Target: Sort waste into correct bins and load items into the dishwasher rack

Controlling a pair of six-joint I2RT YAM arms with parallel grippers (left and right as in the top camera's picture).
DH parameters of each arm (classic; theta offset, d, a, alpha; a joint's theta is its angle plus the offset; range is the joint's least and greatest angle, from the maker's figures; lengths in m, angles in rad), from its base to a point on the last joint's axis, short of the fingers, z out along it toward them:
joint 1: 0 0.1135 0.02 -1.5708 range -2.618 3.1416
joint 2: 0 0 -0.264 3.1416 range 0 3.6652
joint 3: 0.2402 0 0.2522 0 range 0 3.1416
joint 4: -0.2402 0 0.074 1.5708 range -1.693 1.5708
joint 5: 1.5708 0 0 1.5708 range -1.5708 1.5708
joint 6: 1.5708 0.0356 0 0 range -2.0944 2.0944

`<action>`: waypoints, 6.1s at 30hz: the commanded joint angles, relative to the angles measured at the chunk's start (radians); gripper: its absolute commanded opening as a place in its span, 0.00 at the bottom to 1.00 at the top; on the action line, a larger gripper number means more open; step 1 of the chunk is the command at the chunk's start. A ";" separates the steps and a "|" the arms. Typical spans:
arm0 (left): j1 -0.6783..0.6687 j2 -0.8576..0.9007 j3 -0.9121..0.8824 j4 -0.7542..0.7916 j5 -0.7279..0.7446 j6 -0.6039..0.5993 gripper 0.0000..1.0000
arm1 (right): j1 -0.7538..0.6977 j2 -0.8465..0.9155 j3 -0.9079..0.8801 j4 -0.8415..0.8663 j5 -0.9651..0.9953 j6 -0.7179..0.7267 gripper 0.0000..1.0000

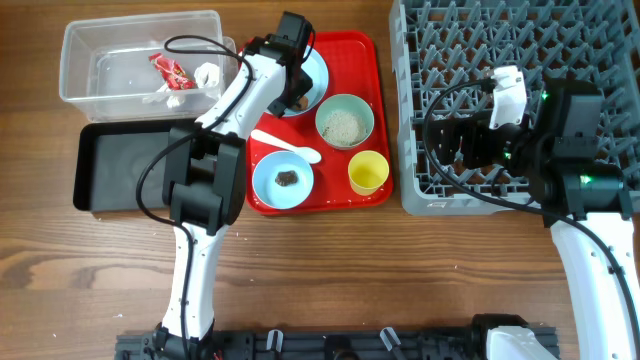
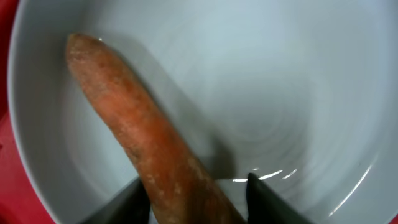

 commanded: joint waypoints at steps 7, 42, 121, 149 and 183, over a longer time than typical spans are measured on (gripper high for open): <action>0.008 0.016 -0.005 0.008 0.016 0.081 0.04 | 0.003 0.008 0.022 0.002 -0.016 0.002 0.99; 0.500 -0.617 -0.337 -0.372 -0.031 -0.059 0.05 | 0.003 0.008 0.022 0.010 -0.016 0.032 1.00; -0.202 -0.497 -0.589 -0.052 0.216 0.748 0.04 | 0.003 0.066 0.021 0.000 -0.017 0.057 1.00; 0.560 -0.838 -0.730 -0.124 0.724 0.924 0.04 | 0.003 0.066 0.021 0.019 -0.017 0.056 1.00; 1.071 -0.560 -0.838 -0.006 1.692 0.989 0.04 | 0.004 0.066 0.021 0.027 -0.020 0.082 1.00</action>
